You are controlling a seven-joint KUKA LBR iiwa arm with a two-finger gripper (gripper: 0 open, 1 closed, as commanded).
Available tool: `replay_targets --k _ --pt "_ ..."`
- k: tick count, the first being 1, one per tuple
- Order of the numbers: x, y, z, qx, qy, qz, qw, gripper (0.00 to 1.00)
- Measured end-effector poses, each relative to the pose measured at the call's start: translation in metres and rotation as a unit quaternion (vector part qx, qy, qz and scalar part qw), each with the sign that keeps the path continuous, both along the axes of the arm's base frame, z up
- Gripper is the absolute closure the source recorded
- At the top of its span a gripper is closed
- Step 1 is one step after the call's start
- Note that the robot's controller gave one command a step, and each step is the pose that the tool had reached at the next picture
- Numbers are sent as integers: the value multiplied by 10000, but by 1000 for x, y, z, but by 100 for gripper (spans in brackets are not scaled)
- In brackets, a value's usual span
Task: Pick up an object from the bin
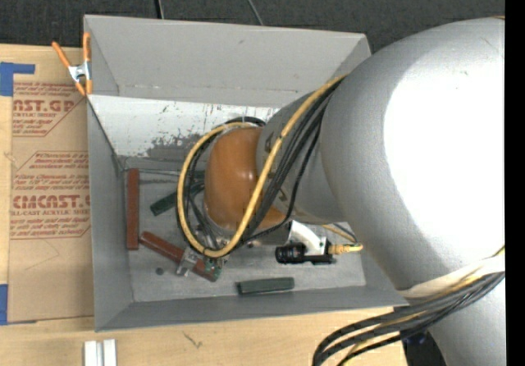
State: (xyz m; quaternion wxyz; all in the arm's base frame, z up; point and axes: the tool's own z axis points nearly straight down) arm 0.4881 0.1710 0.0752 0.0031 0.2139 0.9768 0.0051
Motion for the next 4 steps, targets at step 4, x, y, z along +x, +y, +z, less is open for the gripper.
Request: replay_targets --k 4 --pt "-3 -2 61 -43 57 -1 10000 100"
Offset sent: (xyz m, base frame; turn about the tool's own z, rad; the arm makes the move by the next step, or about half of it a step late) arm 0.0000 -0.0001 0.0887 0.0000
